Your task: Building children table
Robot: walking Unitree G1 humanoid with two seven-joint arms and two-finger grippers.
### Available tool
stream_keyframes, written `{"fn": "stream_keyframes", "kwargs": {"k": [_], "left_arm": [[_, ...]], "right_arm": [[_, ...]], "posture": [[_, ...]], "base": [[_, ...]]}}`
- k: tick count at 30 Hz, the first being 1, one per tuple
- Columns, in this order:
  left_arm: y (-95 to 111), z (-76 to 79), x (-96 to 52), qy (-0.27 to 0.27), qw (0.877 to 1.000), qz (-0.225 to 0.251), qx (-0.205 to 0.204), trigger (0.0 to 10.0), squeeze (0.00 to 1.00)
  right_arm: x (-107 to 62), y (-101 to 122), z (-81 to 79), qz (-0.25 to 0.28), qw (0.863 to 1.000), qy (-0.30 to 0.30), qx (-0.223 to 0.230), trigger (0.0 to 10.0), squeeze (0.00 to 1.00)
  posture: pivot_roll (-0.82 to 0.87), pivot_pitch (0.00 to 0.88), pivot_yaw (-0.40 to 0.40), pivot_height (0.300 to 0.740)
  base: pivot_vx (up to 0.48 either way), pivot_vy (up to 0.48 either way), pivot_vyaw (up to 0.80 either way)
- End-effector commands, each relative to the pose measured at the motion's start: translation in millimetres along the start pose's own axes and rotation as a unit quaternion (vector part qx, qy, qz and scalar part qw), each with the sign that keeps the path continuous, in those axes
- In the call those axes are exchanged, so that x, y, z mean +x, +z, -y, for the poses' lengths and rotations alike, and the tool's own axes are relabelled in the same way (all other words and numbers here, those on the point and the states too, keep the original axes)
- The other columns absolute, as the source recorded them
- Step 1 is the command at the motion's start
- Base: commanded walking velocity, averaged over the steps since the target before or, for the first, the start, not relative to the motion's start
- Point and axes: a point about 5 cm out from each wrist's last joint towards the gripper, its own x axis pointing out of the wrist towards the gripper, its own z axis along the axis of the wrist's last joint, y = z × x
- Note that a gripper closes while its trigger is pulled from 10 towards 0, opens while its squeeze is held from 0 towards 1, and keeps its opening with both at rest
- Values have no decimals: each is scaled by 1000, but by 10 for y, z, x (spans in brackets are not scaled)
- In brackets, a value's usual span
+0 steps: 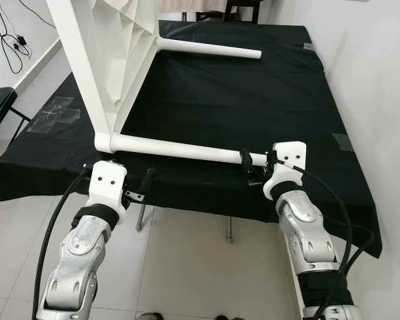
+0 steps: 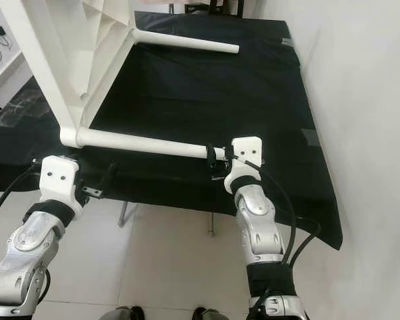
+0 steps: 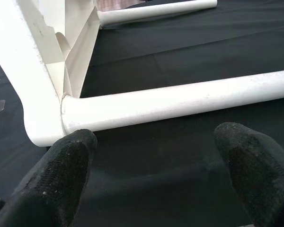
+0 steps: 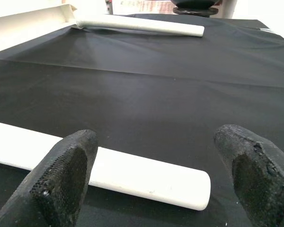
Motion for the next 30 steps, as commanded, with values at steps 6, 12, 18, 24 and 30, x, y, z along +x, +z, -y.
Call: {"fn": "stream_keyframes", "kwargs": {"k": [6, 12, 18, 24, 30], "left_arm": [[-6, -33, -14, 8, 1000, -1, -13, 10000, 0], [-10, -24, -17, 5, 1000, -2, -10, 10000, 0], [-15, -33, -36, 3, 1000, -5, -9, 10000, 0], [-15, -36, -43, 3, 1000, -5, -9, 10000, 0], [-13, -21, -43, -1, 1000, -4, -10, 10000, 0]], "right_arm": [[-20, -13, -100, 1, 999, 36, -13, 10000, 0], [-30, -28, -117, -6, 998, 57, -20, 10000, 0], [-20, -20, -120, -1, 999, 43, -24, 10000, 0], [-33, -30, -134, -2, 999, 47, -23, 10000, 0], [-37, -40, -137, -8, 998, 58, -28, 10000, 0]], "posture": [[44, 174, -33, 740], [46, 178, -38, 740], [52, 183, -31, 740], [52, 187, -36, 740], [49, 186, -38, 740]], "base": [[0, 0, -133], [0, 0, 133], [0, 0, 267], [0, 0, 0], [131, 0, 0]]}}
